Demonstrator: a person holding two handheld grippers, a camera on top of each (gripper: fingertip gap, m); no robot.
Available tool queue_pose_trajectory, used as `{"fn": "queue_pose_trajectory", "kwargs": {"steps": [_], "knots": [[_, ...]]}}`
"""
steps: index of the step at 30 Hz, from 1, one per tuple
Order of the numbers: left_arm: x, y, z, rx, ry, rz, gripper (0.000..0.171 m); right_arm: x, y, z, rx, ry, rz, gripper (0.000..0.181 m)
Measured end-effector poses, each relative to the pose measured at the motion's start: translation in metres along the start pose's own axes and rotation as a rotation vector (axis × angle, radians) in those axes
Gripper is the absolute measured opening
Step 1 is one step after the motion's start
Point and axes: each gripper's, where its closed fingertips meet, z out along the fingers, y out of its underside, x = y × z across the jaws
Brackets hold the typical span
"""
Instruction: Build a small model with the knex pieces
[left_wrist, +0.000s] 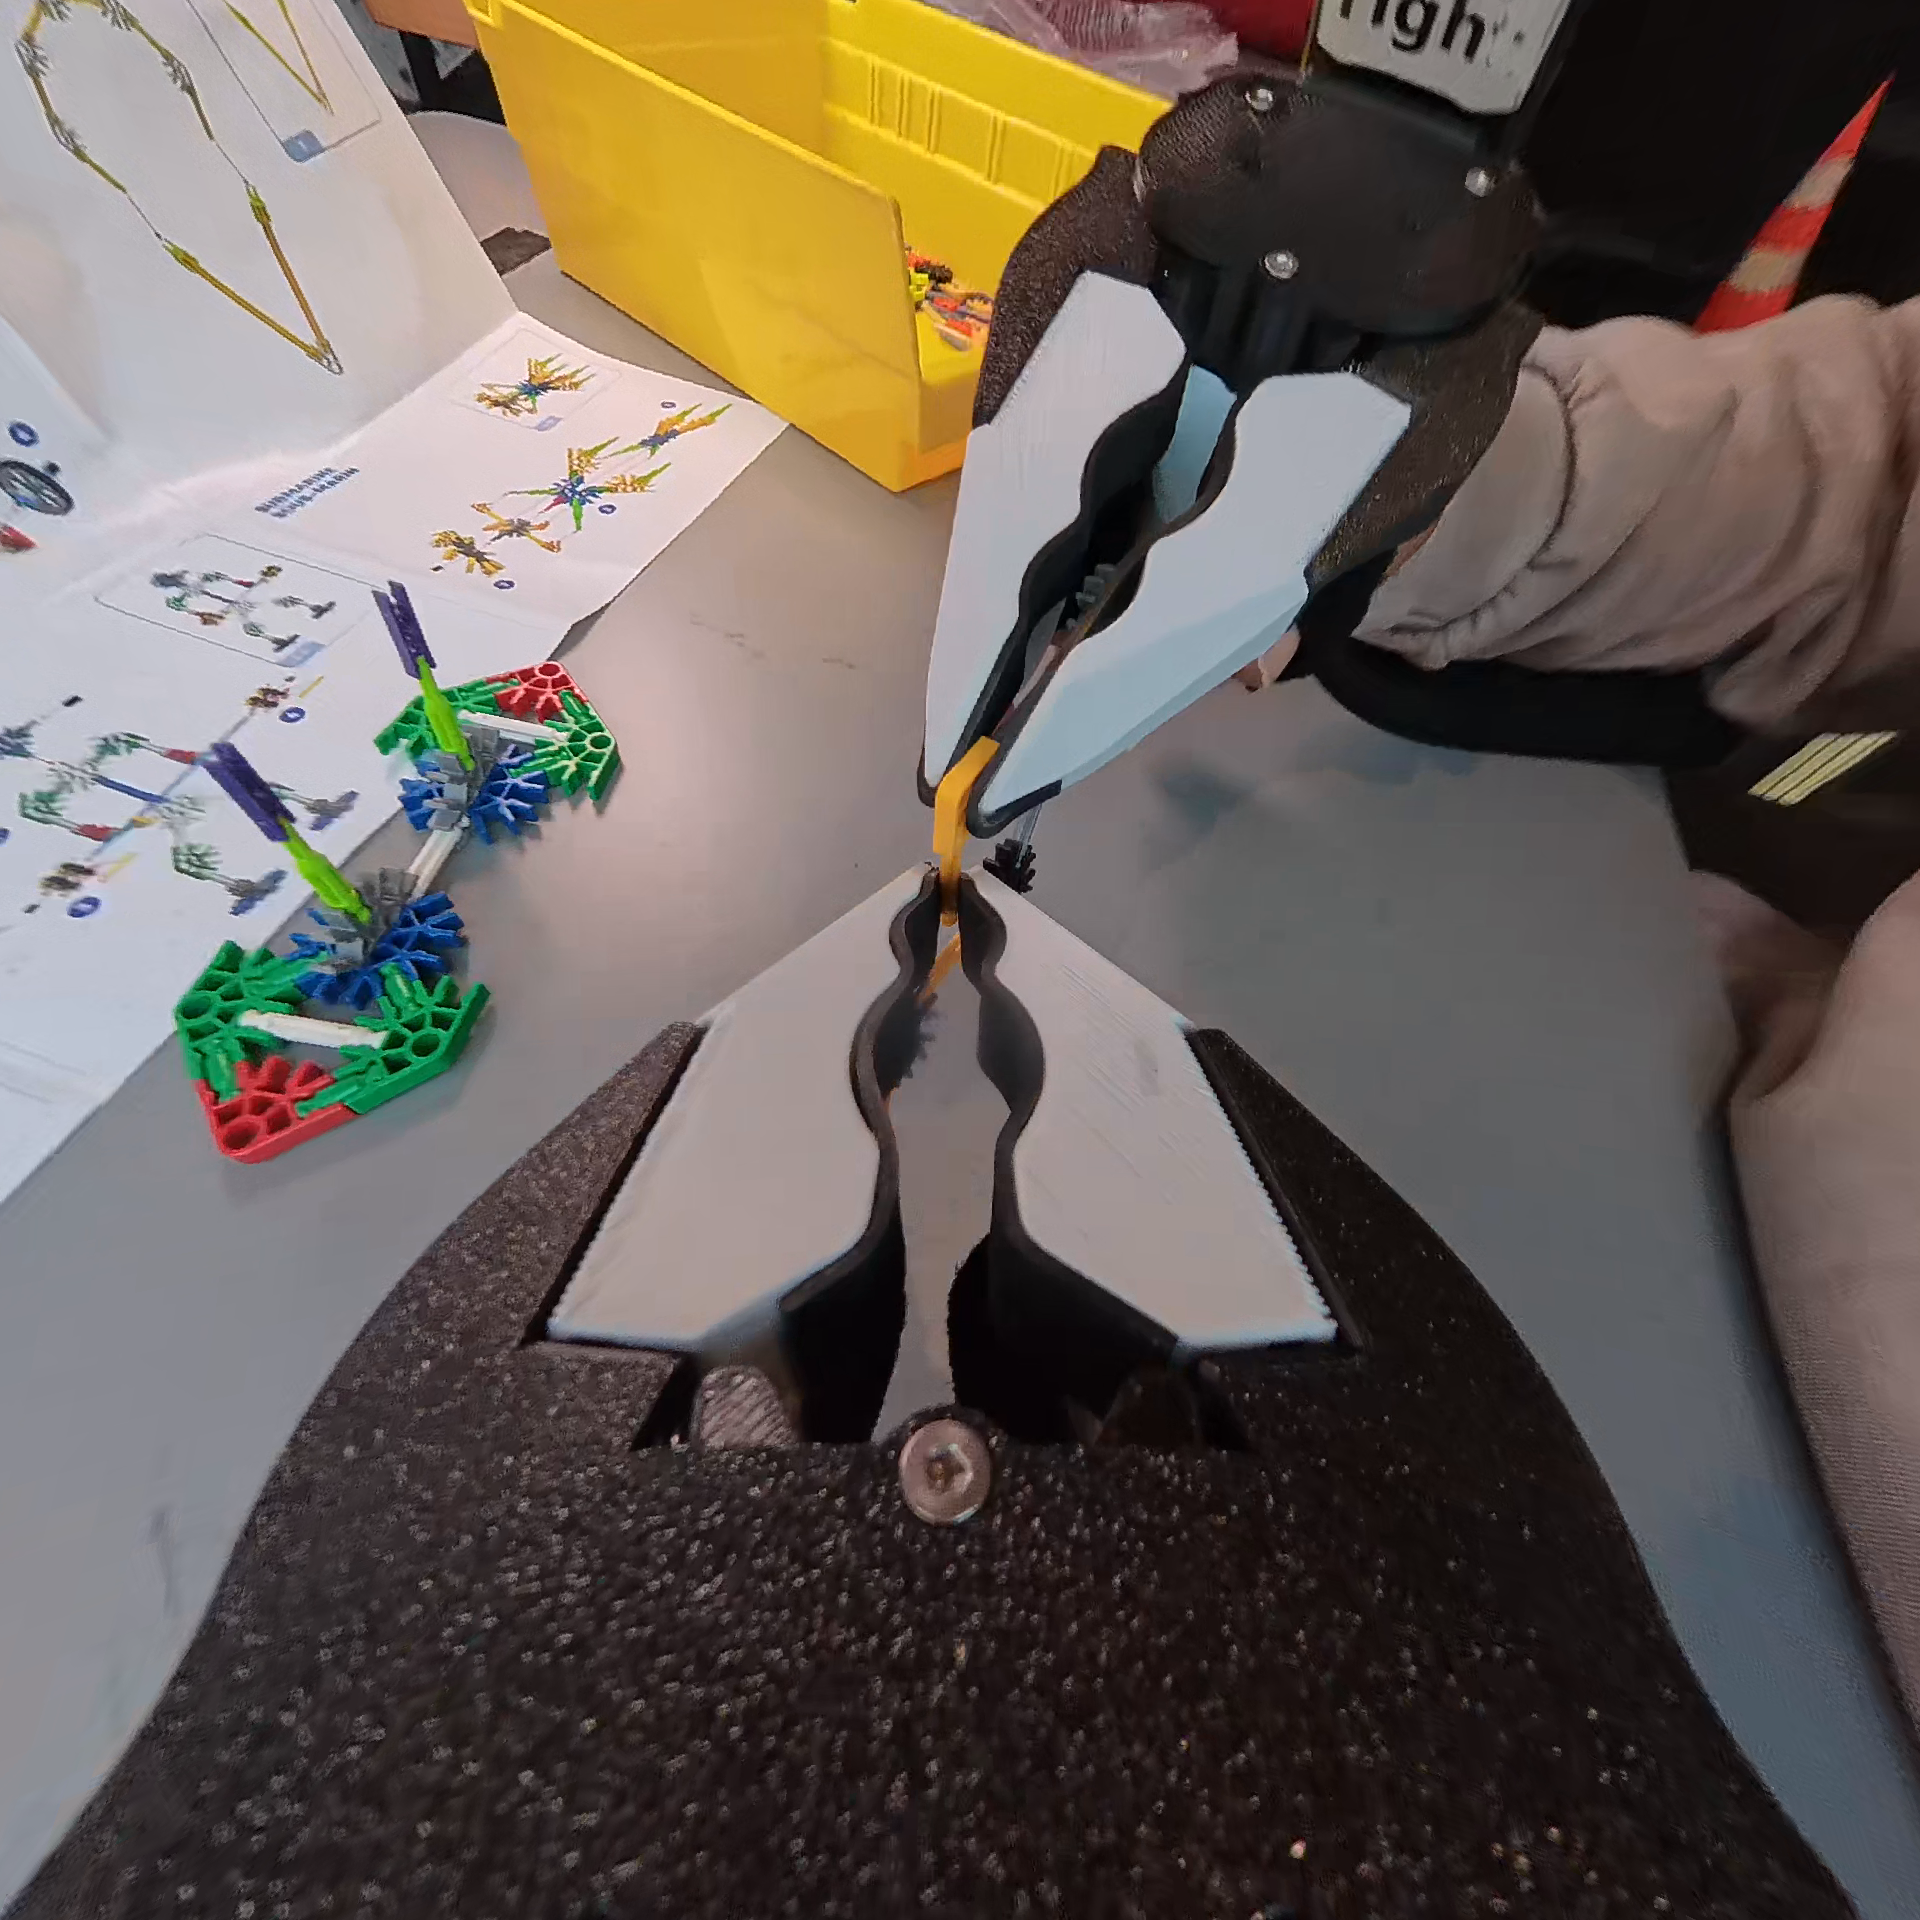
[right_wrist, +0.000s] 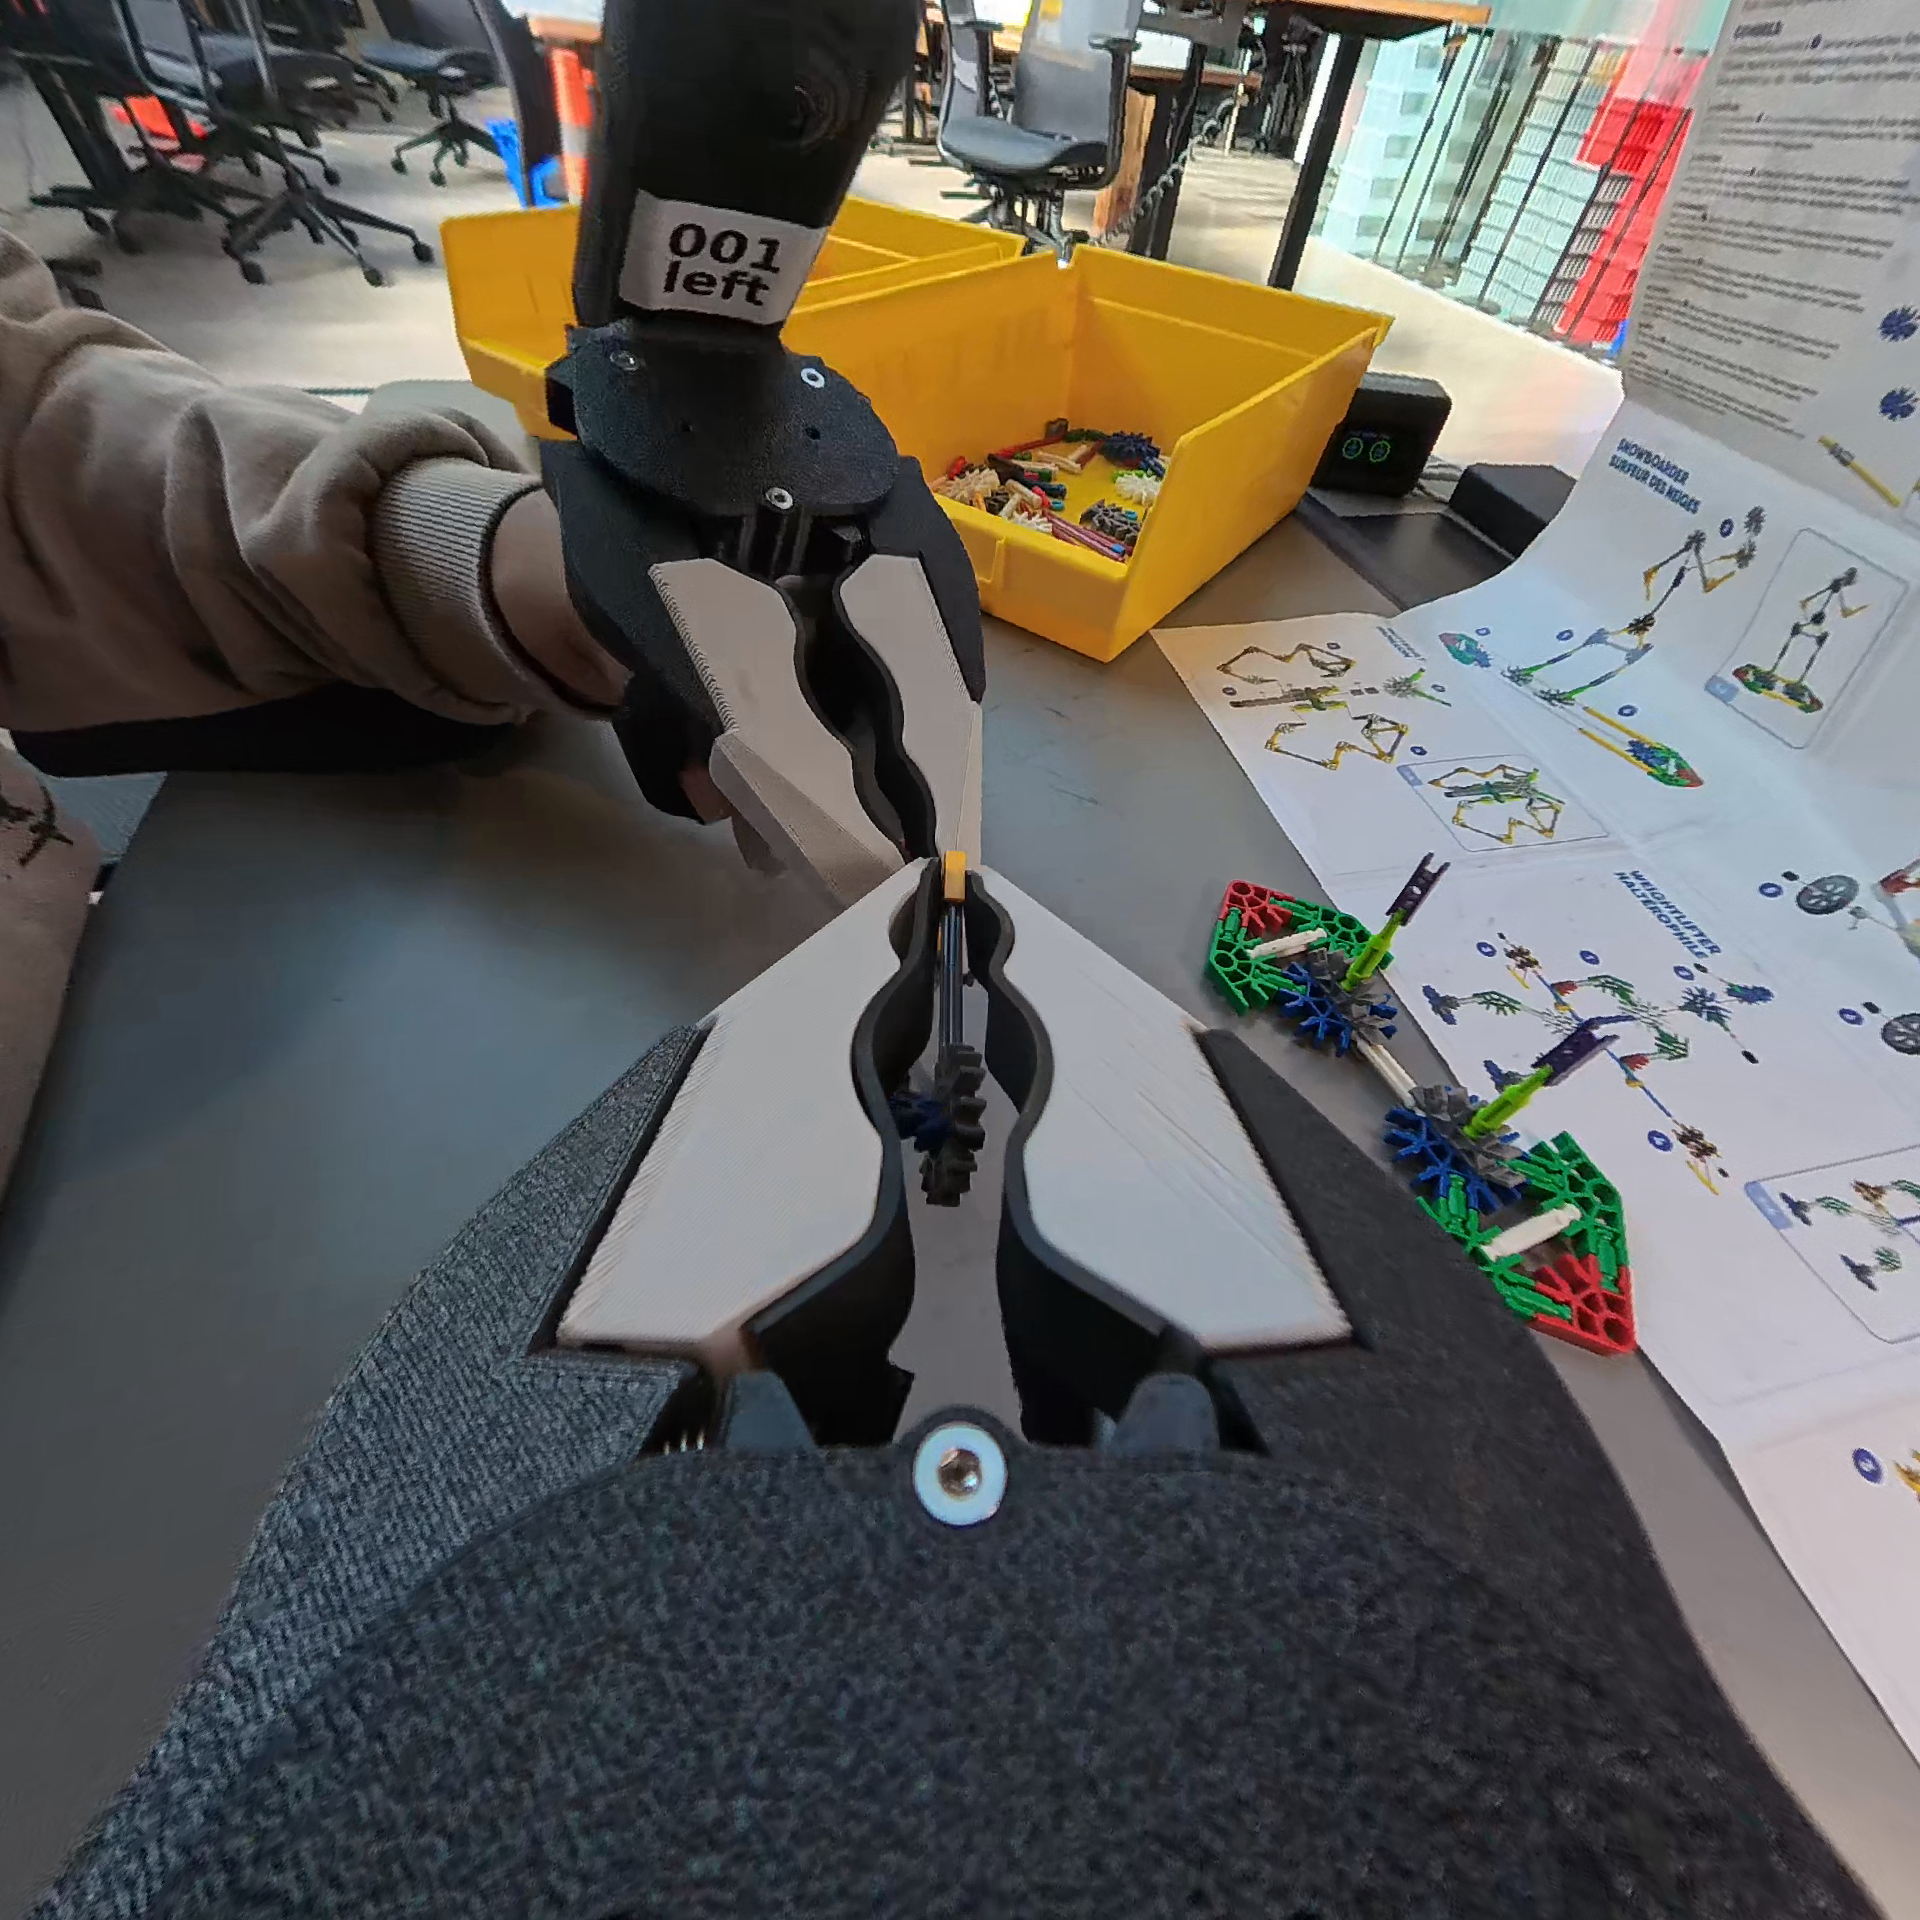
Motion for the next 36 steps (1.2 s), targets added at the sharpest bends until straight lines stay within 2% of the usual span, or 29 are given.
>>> {"fn": "queue_pose_trajectory", "kwargs": {"steps": [10, 16, 18, 23, 25, 27, 29, 32, 34, 36], "knots": [[0.002, -0.012, -0.006, 0.15, 0.278, -0.55, 0.002, 0.005, -0.008, -0.001, -0.055, 0.27, -0.53, 0.003], [0.009, -0.023, -0.012, 0.222, 0.416, -0.699, 0.0, 0.005, -0.013, -0.003, -0.064, 0.411, -0.847, 0.001], [0.008, -0.024, -0.014, 0.223, 0.415, -0.687, 0.0, 0.007, -0.014, -0.004, -0.053, 0.426, -0.84, 0.002], [-0.011, -0.021, -0.024, 0.237, 0.348, -0.654, 0.0, 0.037, -0.013, -0.019, -0.029, 0.462, -0.621, 0.002], [-0.021, -0.017, -0.026, 0.233, 0.291, -0.61, 0.0, 0.043, 0.008, -0.015, -0.119, 0.397, -0.502, 0.002], [-0.026, -0.019, -0.029, 0.257, 0.271, -0.592, 0.0, 0.043, 0.029, -0.009, -0.203, 0.346, -0.492, 0.003], [-0.029, -0.019, -0.03, 0.26, 0.253, -0.573, 0.001, 0.037, 0.036, -0.004, -0.239, 0.327, -0.586, 0.003], [-0.03, -0.015, -0.028, 0.241, 0.225, -0.527, 0.001, 0.014, 0.056, 0.009, -0.322, 0.205, -0.652, 0.006], [-0.029, -0.011, -0.025, 0.21, 0.19, -0.45, 0.001, 0.0, 0.062, 0.014, -0.324, 0.125, -0.603, 0.022], [-0.028, -0.007, -0.022, 0.17, 0.14, -0.349, 0.001, -0.011, 0.051, 0.014, -0.253, 0.053, -0.446, 0.036]]}}
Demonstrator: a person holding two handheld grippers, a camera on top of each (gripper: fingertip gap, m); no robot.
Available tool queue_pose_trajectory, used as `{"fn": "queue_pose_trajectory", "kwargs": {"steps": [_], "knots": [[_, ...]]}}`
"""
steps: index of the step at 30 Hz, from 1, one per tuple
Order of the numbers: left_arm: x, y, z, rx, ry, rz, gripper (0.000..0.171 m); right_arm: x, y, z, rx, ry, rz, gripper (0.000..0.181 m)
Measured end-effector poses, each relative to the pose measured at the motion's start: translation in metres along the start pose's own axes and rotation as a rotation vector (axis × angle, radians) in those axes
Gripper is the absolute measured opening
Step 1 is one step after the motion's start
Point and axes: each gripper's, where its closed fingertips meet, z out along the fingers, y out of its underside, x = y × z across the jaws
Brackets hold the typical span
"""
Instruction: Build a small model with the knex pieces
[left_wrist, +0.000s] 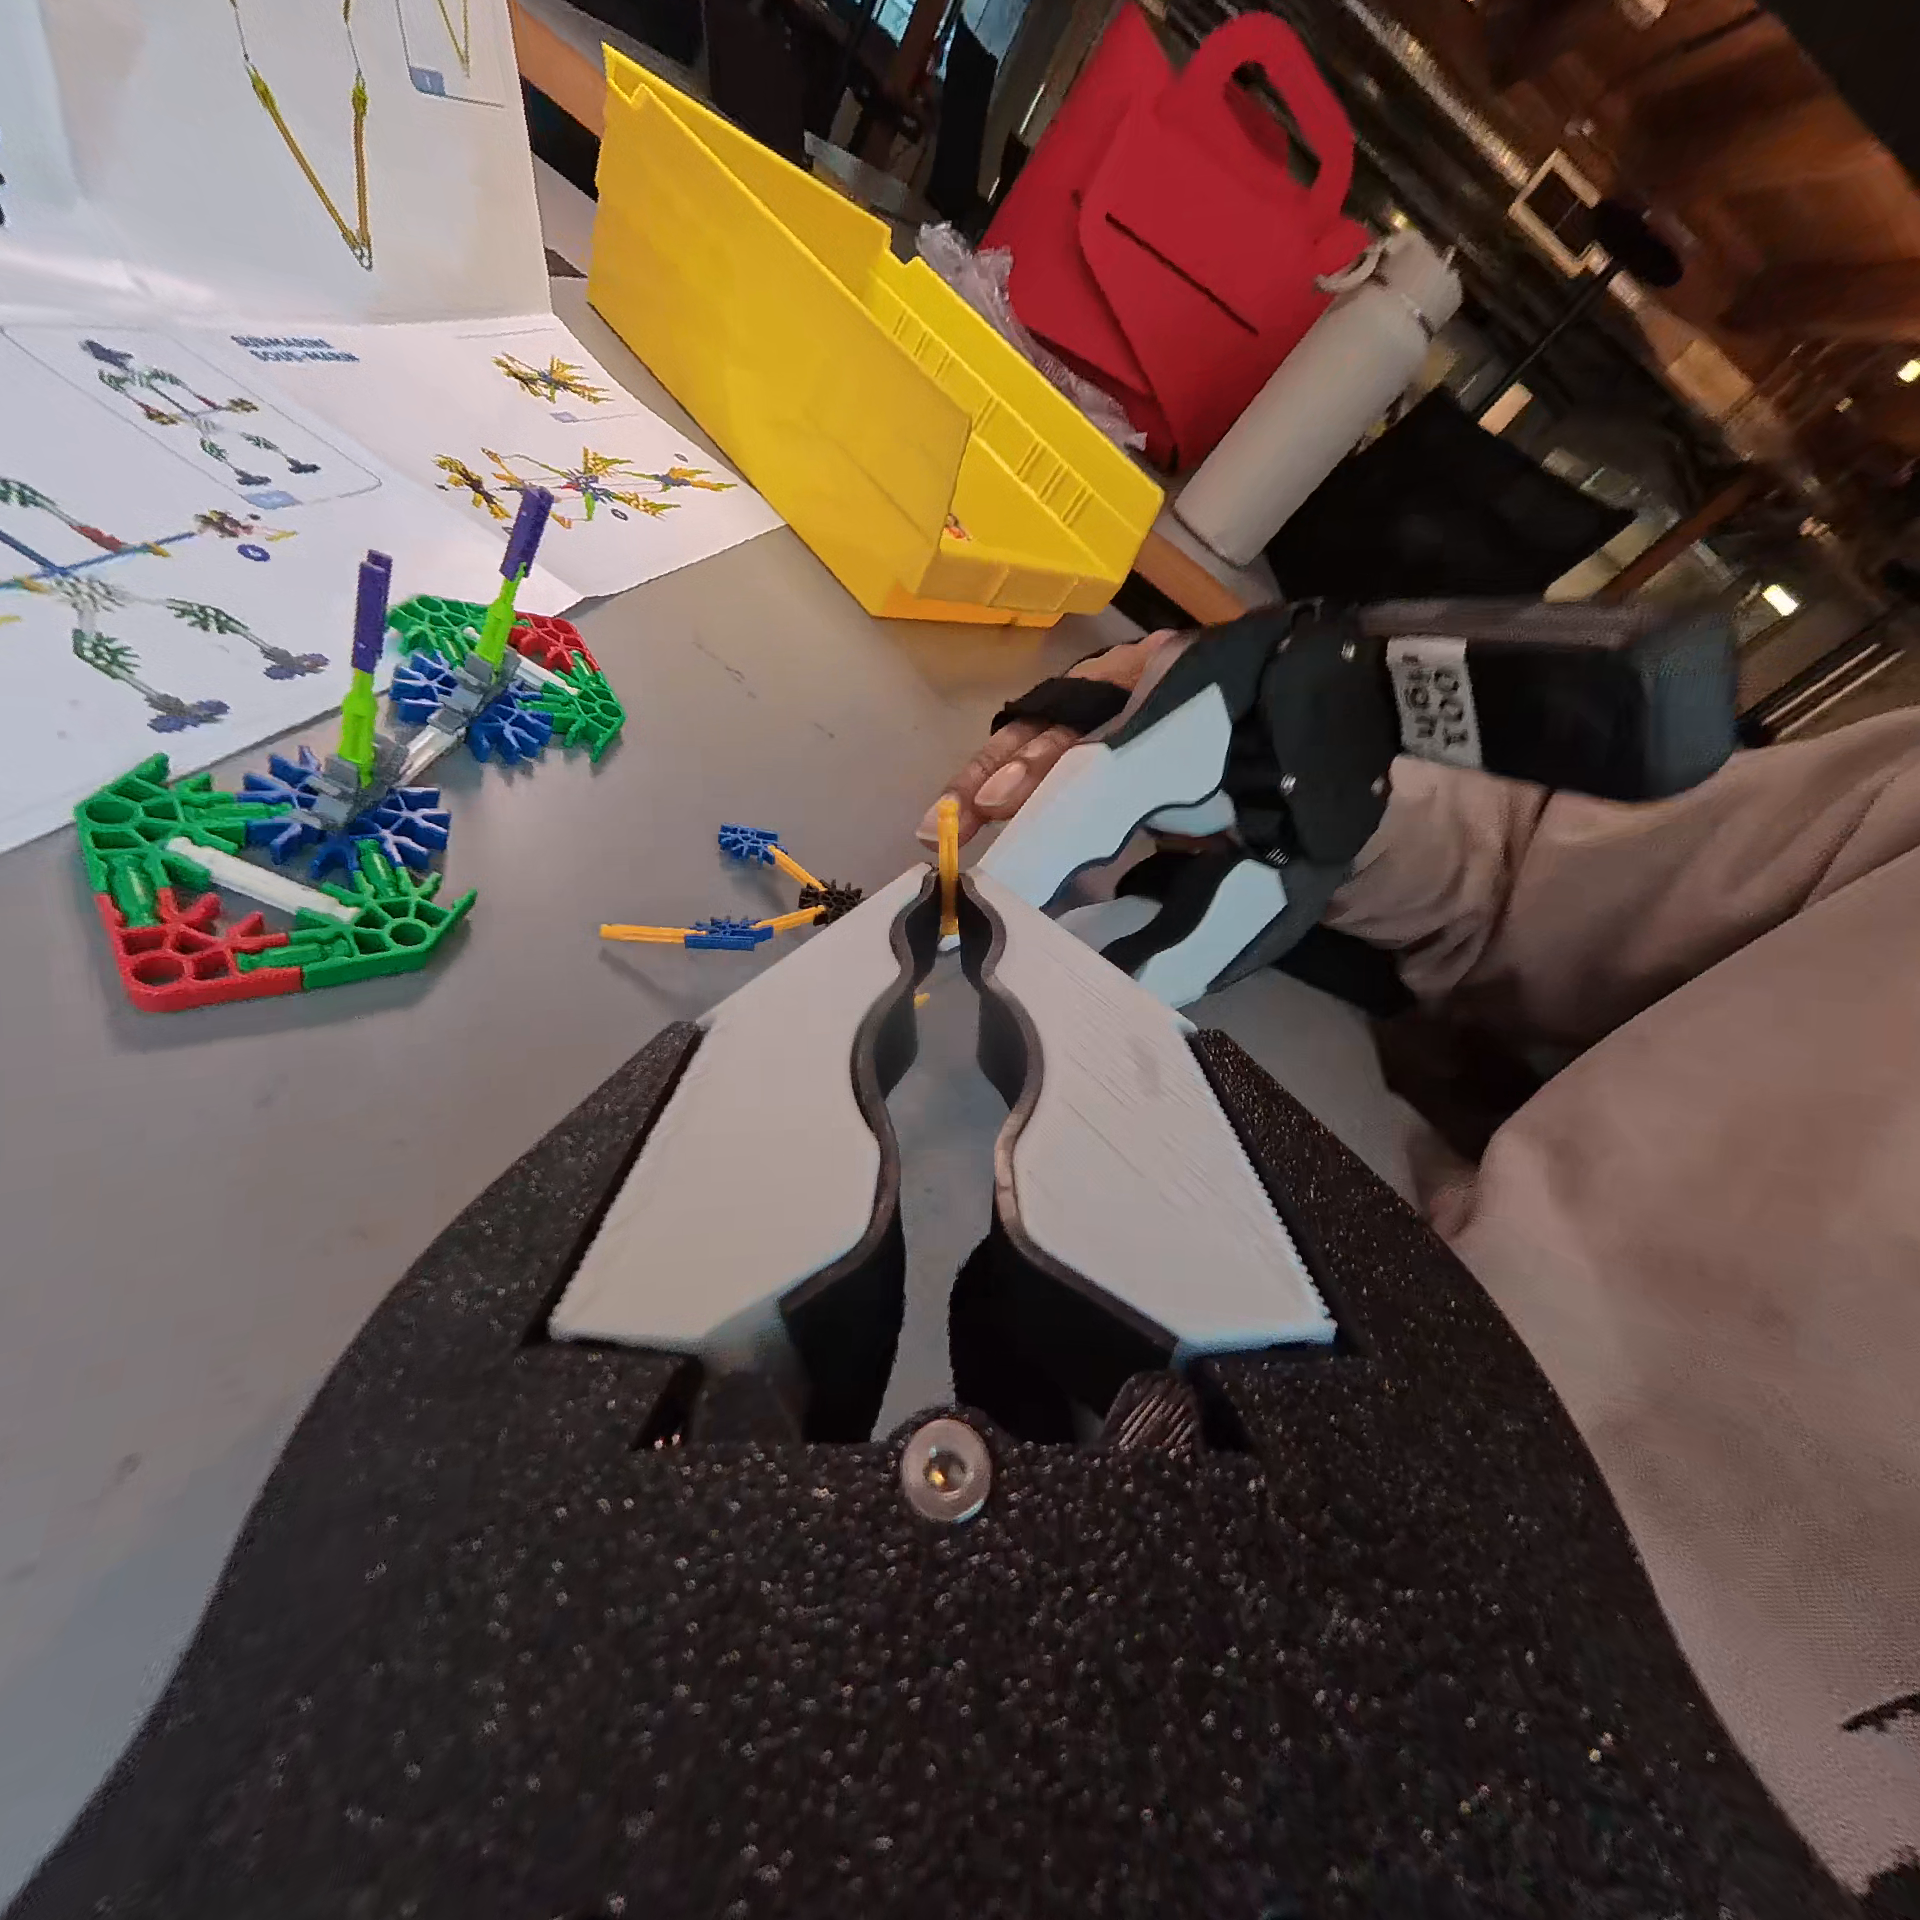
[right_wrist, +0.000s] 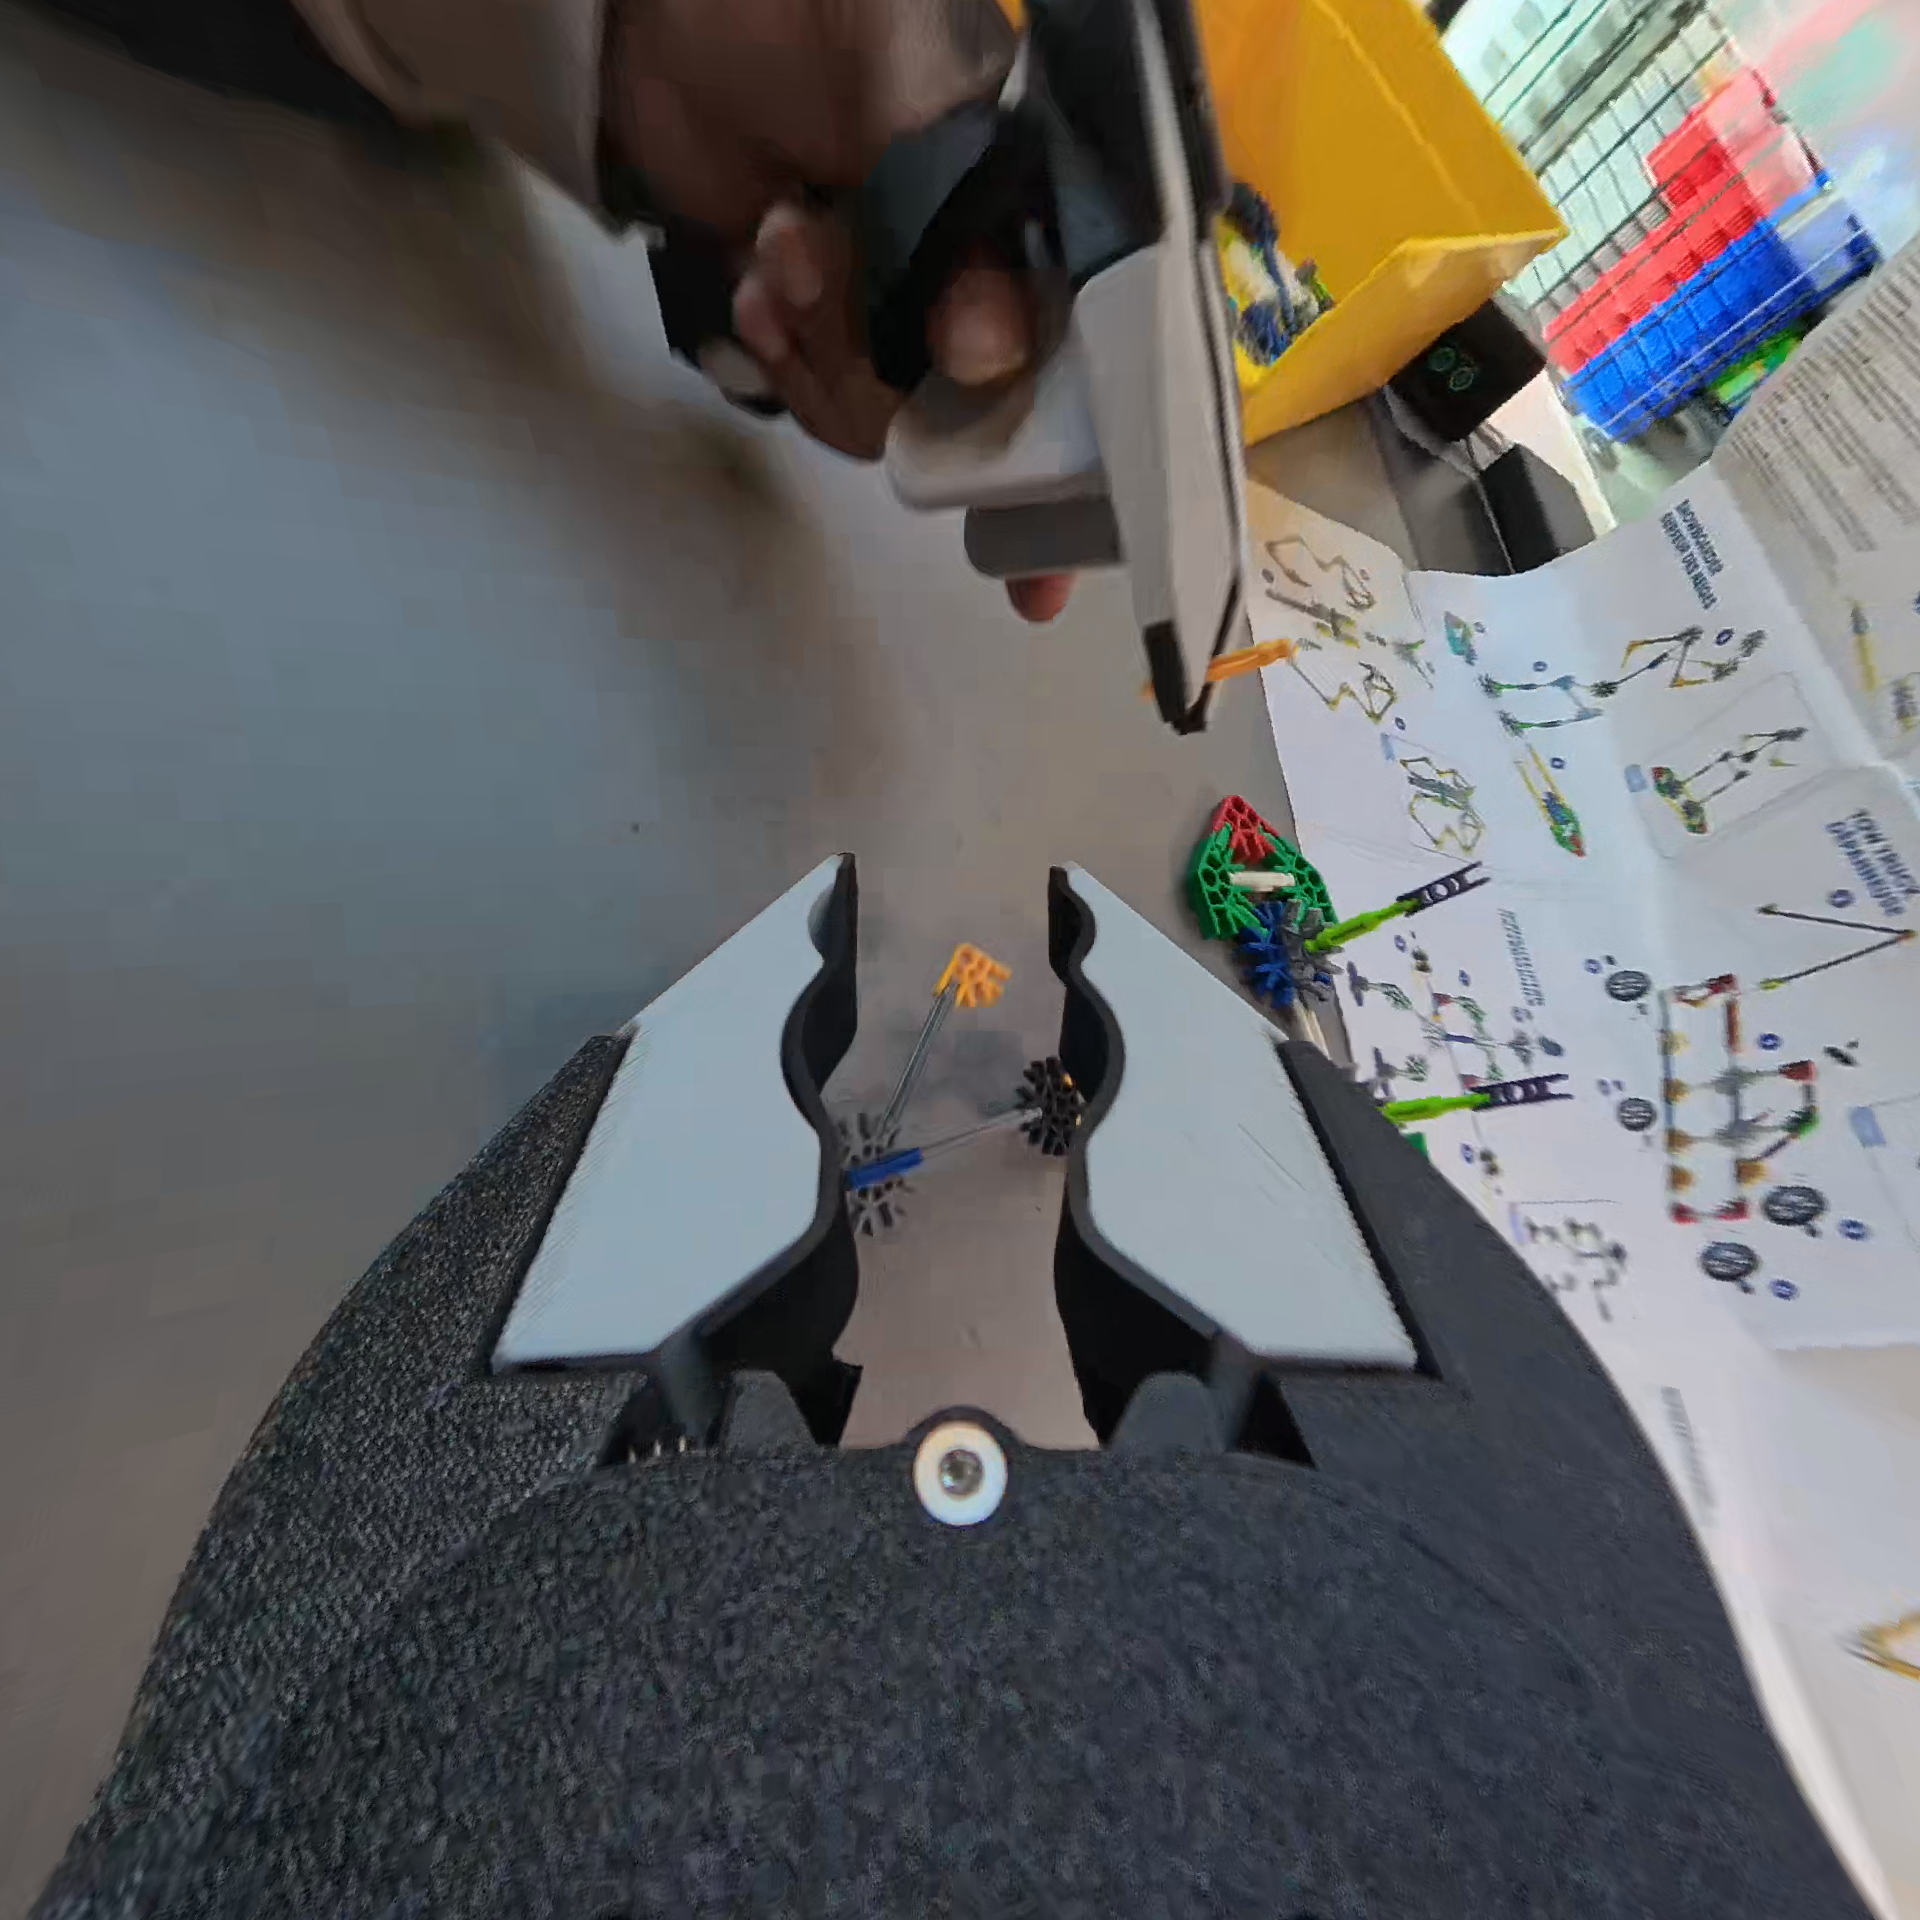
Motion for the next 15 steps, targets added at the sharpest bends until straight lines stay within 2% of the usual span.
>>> {"fn": "queue_pose_trajectory", "kwargs": {"steps": [3, 6, 10, 15], "knots": [[0.001, 0.003, 0.002, -0.045, -0.077, 0.192, 0.001, 0.02, -0.031, -0.021, 0.202, -0.035, 0.27, 0.038], [0.009, 0.003, 0.005, -0.065, -0.129, 0.382, 0.001, 0.035, -0.038, -0.033, 0.293, -0.049, 0.433, 0.031], [0.024, 0.007, 0.014, -0.085, -0.16, 0.58, 0.001, 0.03, -0.043, -0.032, 0.325, -0.095, 0.483, 0.024], [0.031, 0.011, 0.018, -0.105, -0.165, 0.652, 0.001, 0.022, -0.044, -0.028, 0.318, -0.127, 0.478, 0.008]]}}
